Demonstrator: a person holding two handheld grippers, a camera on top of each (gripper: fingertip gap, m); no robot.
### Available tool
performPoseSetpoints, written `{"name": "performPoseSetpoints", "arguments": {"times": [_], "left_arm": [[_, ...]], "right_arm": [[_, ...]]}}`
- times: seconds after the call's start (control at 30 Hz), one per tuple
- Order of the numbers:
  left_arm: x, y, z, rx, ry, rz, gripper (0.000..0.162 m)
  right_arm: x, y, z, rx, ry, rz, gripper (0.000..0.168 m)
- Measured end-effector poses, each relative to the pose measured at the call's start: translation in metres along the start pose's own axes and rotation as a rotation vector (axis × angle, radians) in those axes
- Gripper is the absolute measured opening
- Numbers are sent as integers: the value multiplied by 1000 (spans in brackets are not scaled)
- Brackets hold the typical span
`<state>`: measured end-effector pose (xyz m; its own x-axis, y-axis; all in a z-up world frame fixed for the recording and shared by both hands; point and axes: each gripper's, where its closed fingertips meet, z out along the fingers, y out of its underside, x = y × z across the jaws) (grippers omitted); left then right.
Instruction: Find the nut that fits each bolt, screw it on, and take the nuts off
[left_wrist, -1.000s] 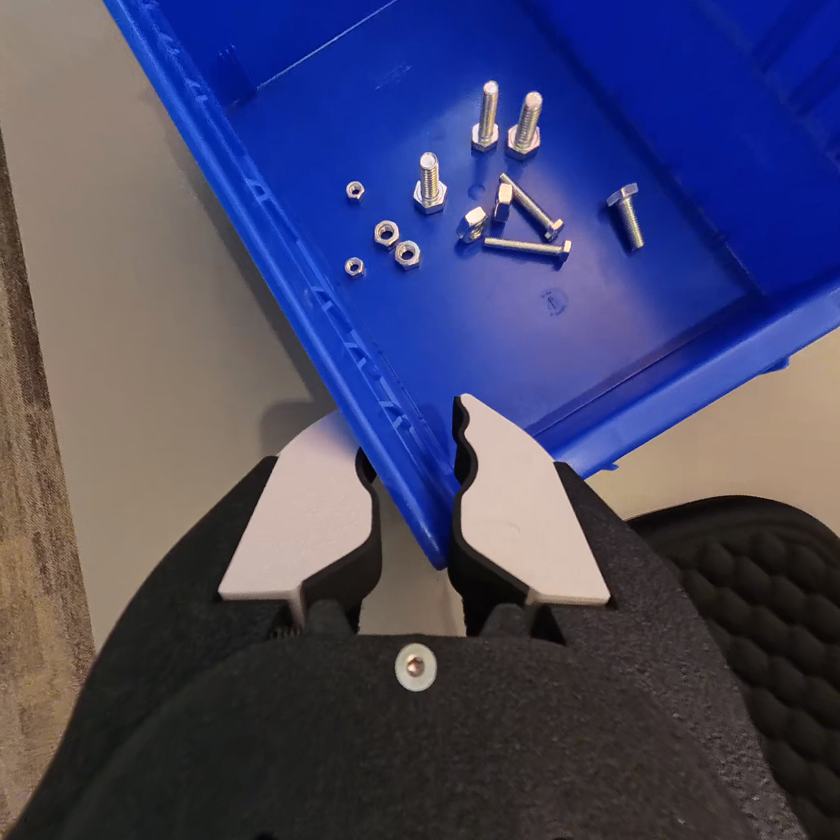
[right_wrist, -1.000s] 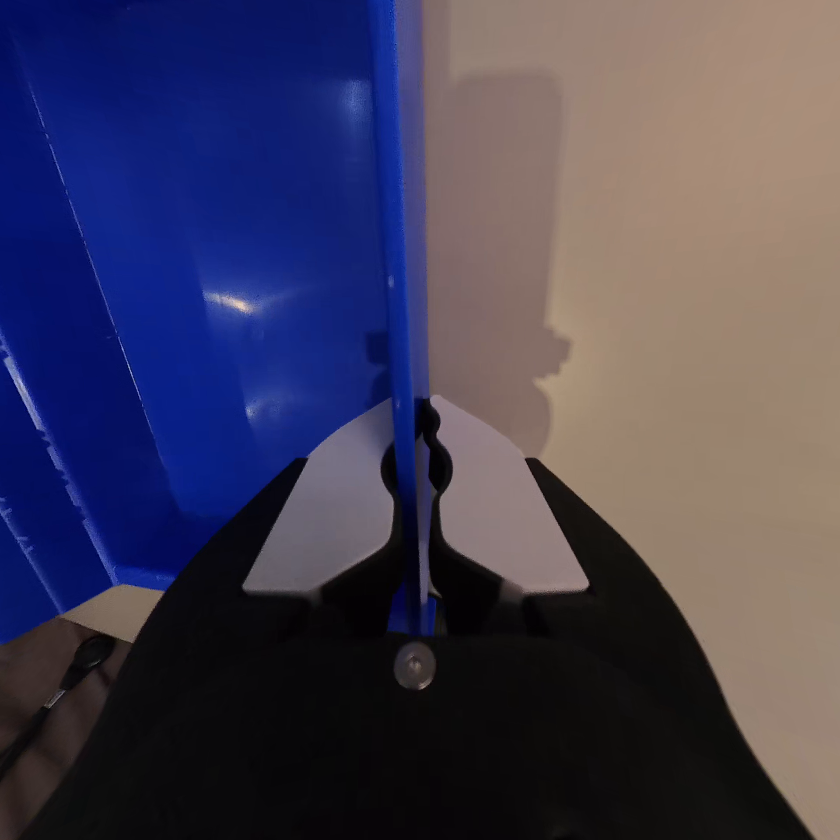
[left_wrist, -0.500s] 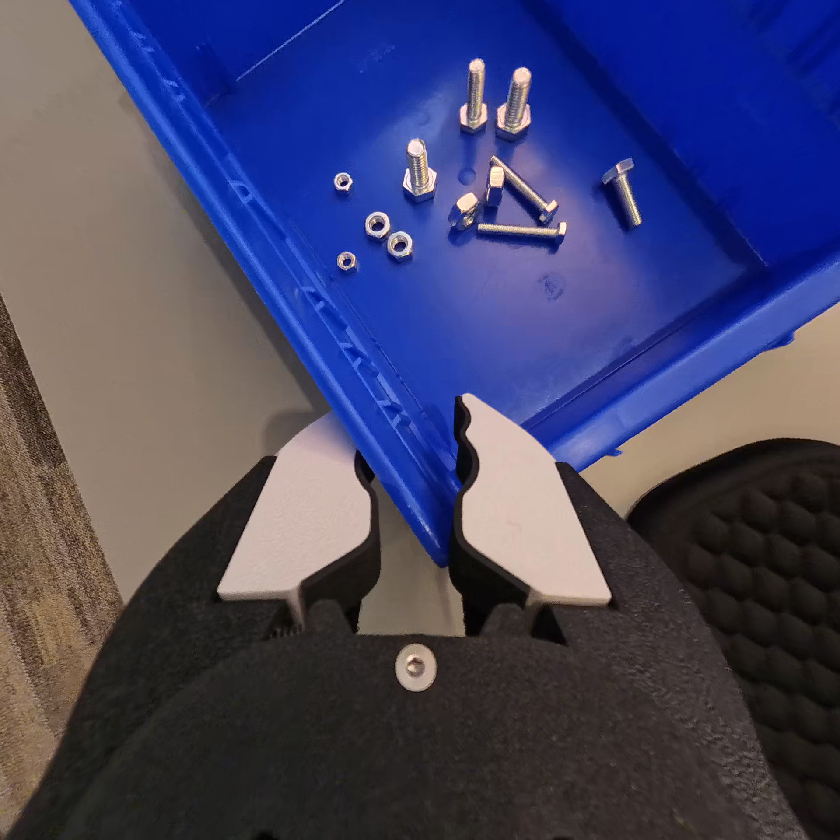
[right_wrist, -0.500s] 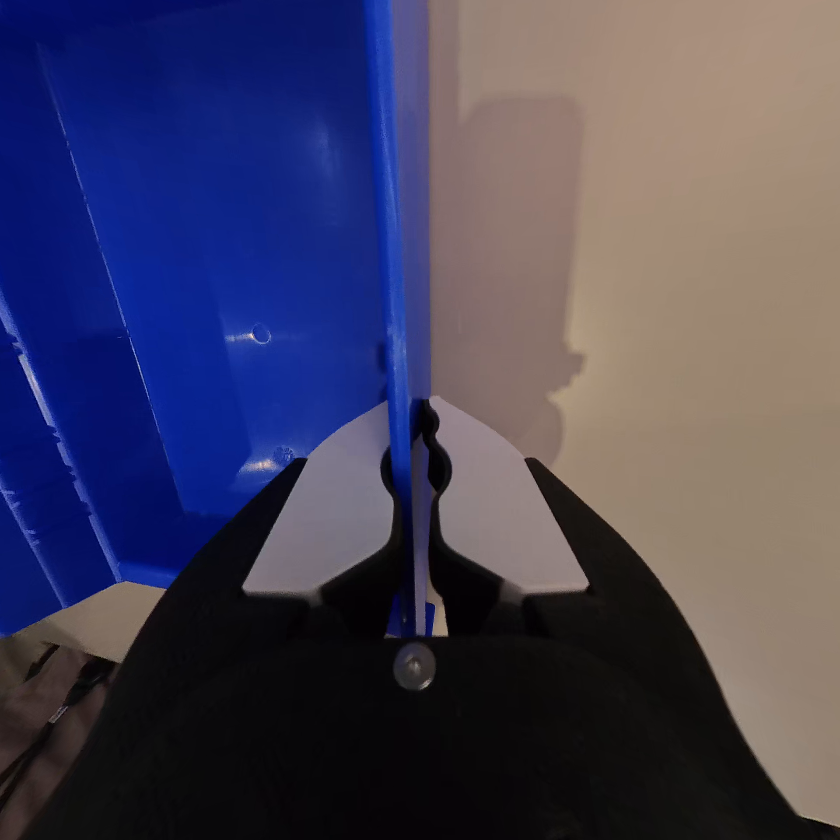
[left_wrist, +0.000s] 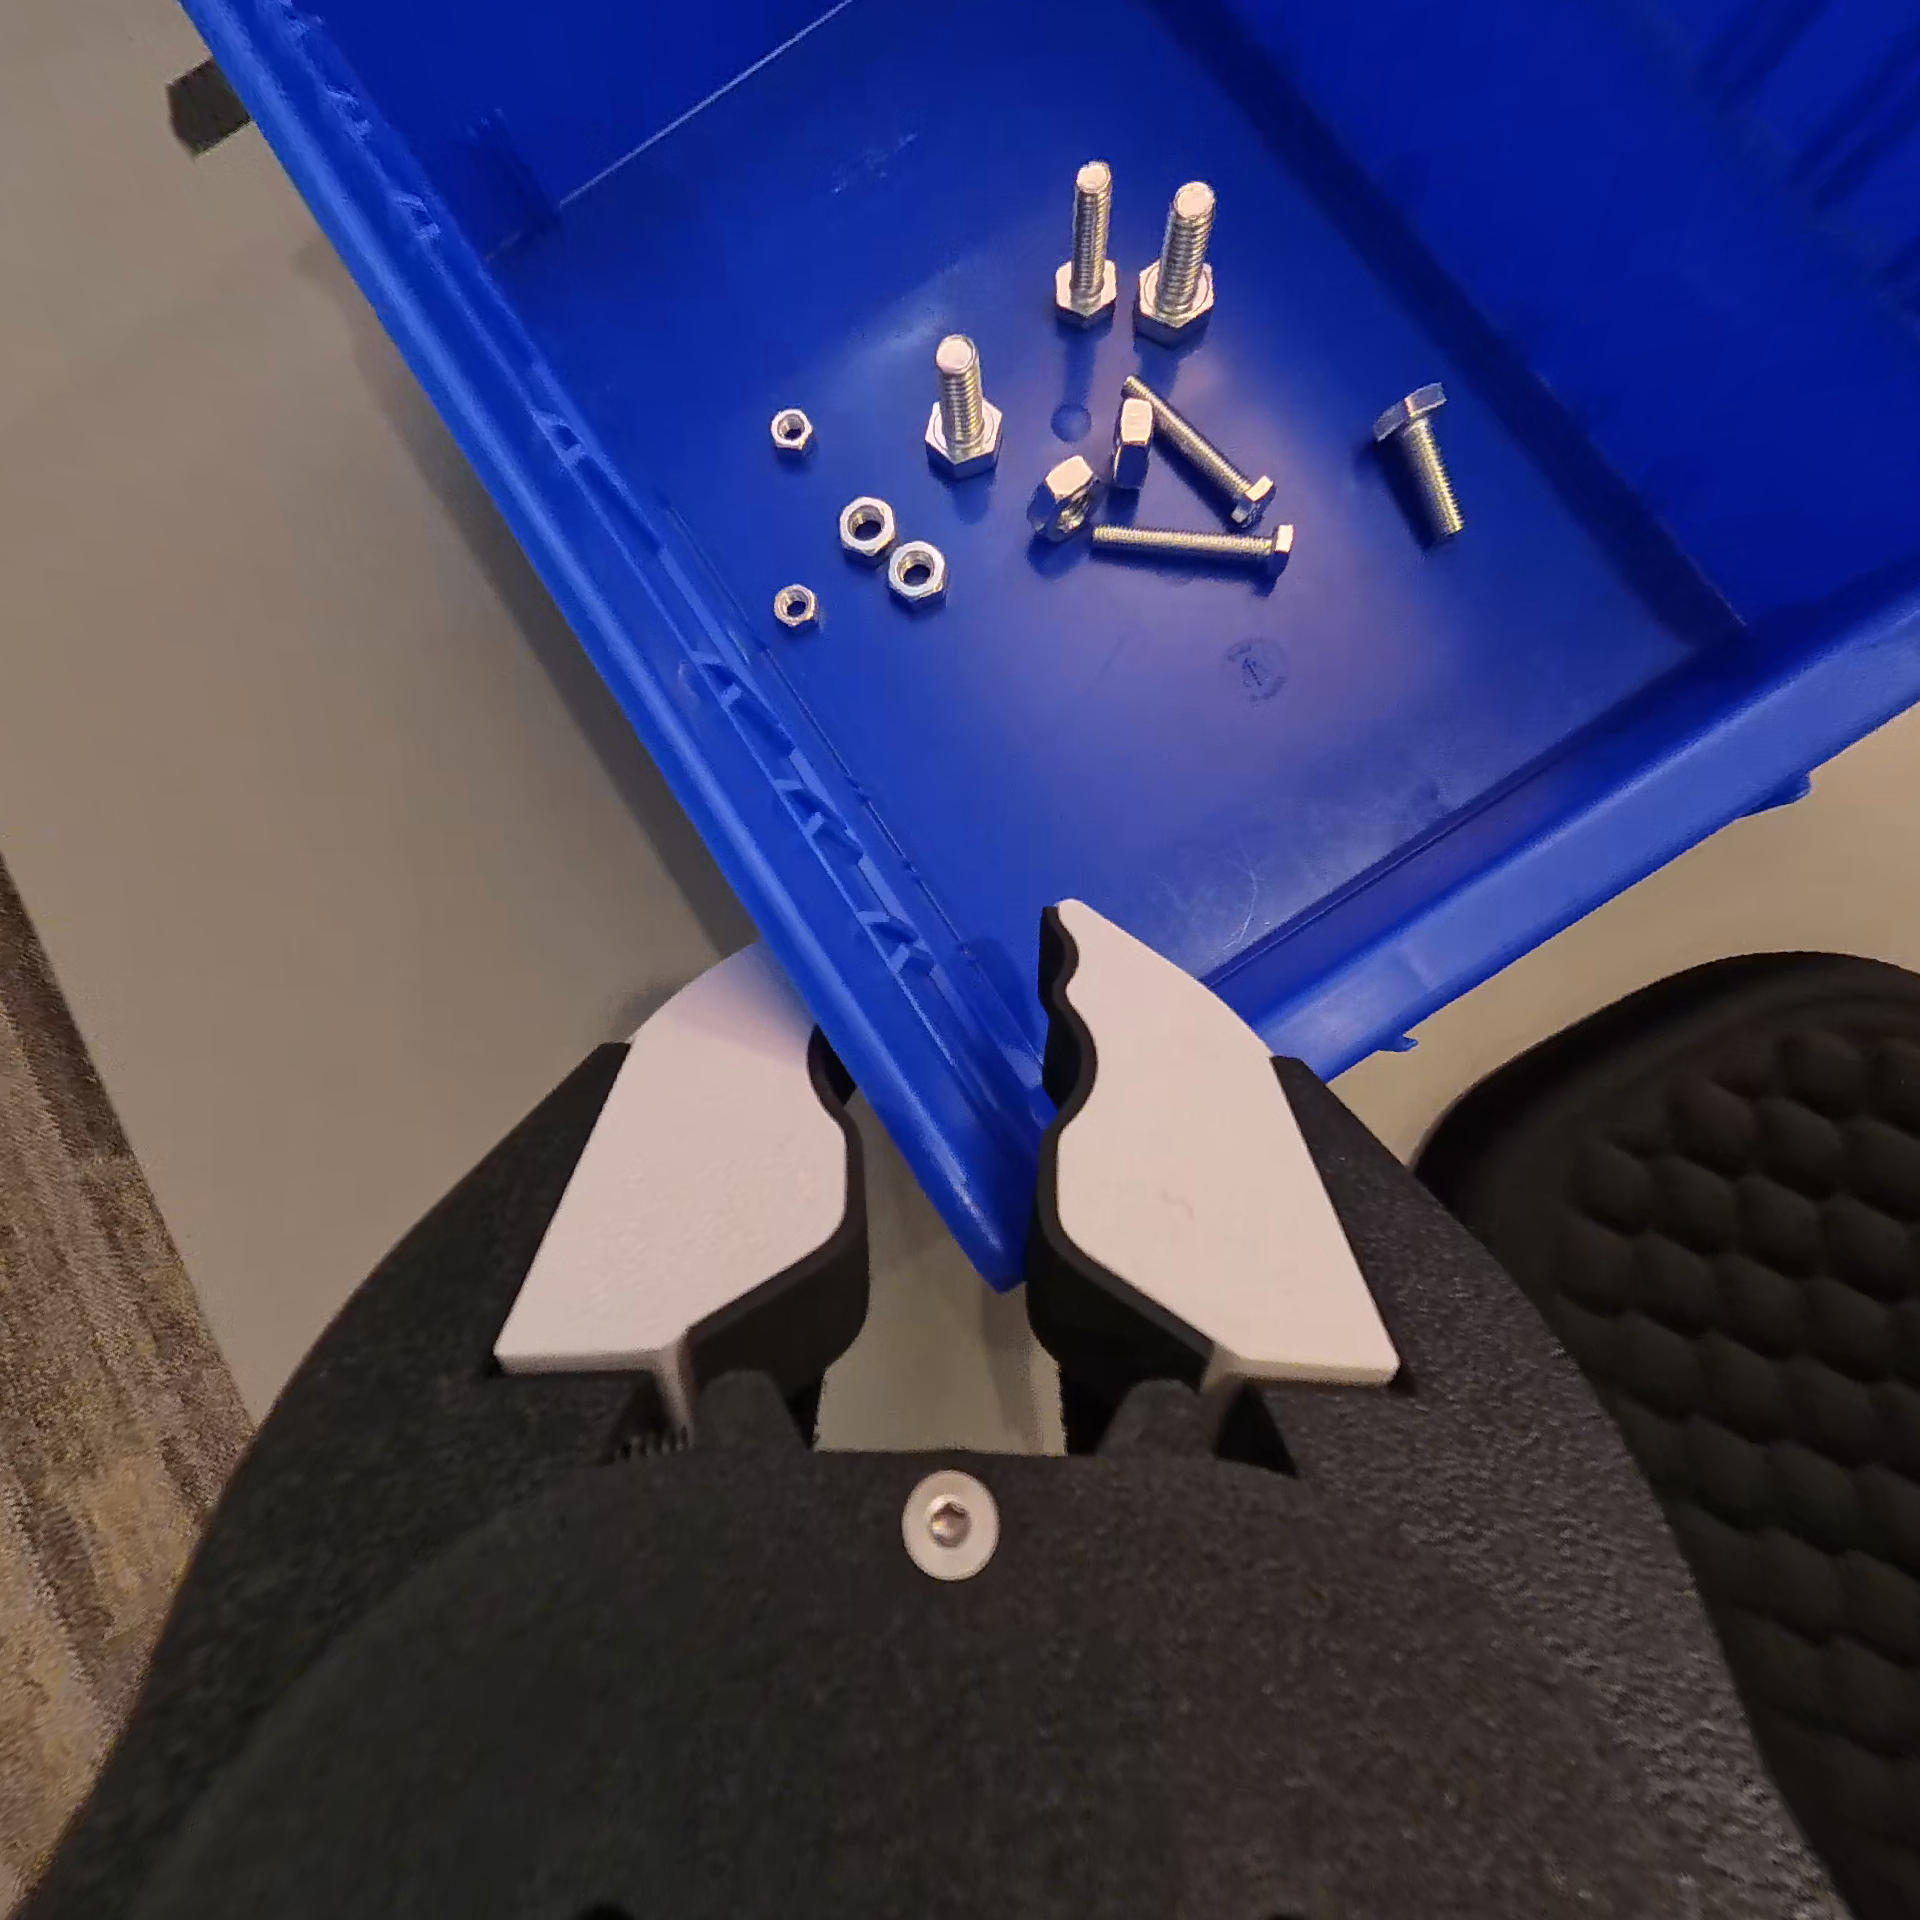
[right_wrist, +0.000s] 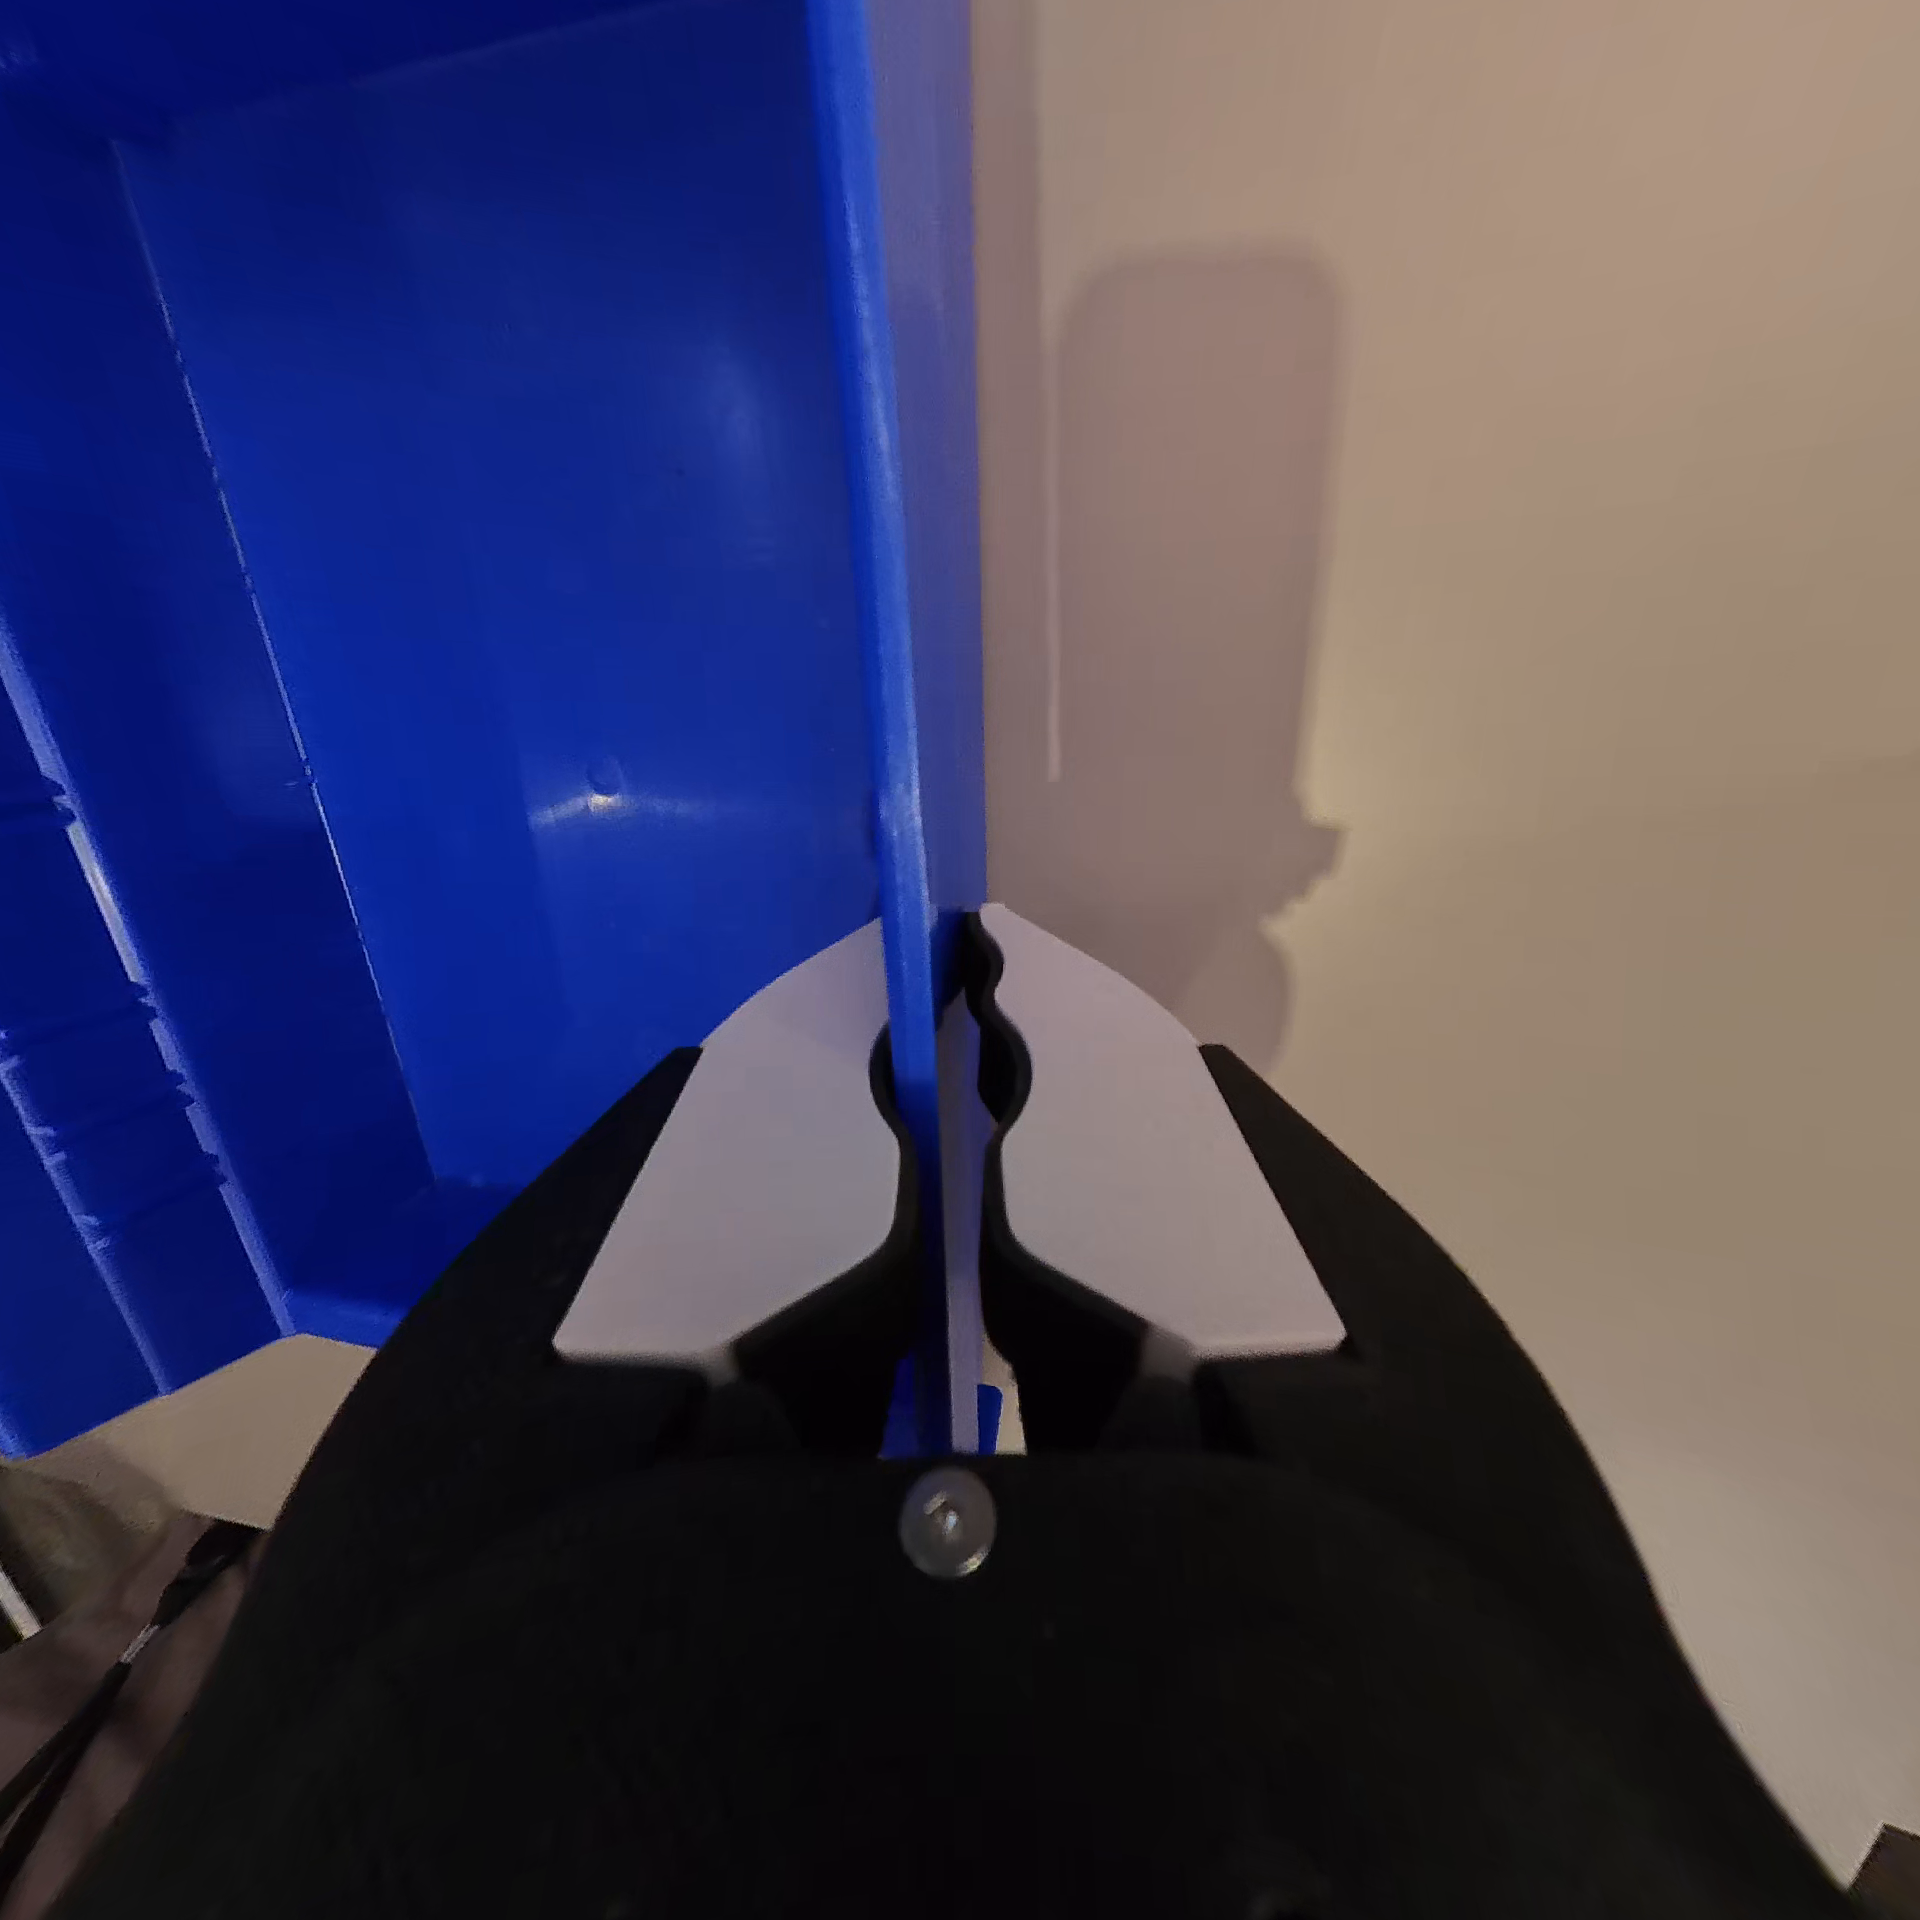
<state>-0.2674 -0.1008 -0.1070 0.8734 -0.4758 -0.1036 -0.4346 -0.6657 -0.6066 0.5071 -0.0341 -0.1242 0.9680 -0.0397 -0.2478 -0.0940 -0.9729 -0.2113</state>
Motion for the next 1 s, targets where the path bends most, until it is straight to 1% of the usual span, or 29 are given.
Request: {"name": "performPoseSetpoints", "arguments": {"times": [0.2, 0.37, 0.4, 0.43, 0.5, 0.53, 0.6, 0.63, 0.7, 0.73, 0.8, 0.9, 0.93, 1.0], "left_arm": [[8, 2, -2, 13, 20, 22, 34], [11, 1, -3, 44, 47, -33, 36], [10, 1, -4, 56, 49, -46, 39], [9, 0, -6, 71, 45, -62, 44], [10, -3, -14, 110, 60, -95, 55], [8, -5, -20, 128, 56, -112, 60], [2, -11, -39, 173, 38, -135, 68], [0, -18, -52, 210, 33, -144, 68], [-7, -44, -87, 322, 23, -154, 67], [-11, -61, -109, 380, 16, -159, 69], [-13, -103, -156, 471, 24, -154, 74], [-4, -175, -217, 547, -1, -144, 90], [-2, -199, -233, 568, -37, -128, 93], [4, -248, -262, 639, -132, -84, 105]], "right_arm": [[6, 3, -2, 7, 1, 10, 6], [6, 3, -3, 38, 28, -30, 8], [6, 3, -4, 53, 28, -37, 15], [6, 1, -6, 77, 30, -43, 23], [7, -3, -11, 143, 47, -64, 32], [8, -6, -15, 186, 67, -80, 41], [12, -13, -30, 295, 114, -116, 47], [13, -16, -41, 360, 136, -129, 48], [15, -20, -74, 498, 175, -127, 48], [14, -23, -97, 580, 189, -114, 48], [3, -34, -158, 775, 203, -102, 52], [-41, -49, -258, 1042, 245, -171, 62], [-62, -52, -288, 1113, 257, -205, 66], [-106, -58, -336, 1226, 264, -267, 72]]}}
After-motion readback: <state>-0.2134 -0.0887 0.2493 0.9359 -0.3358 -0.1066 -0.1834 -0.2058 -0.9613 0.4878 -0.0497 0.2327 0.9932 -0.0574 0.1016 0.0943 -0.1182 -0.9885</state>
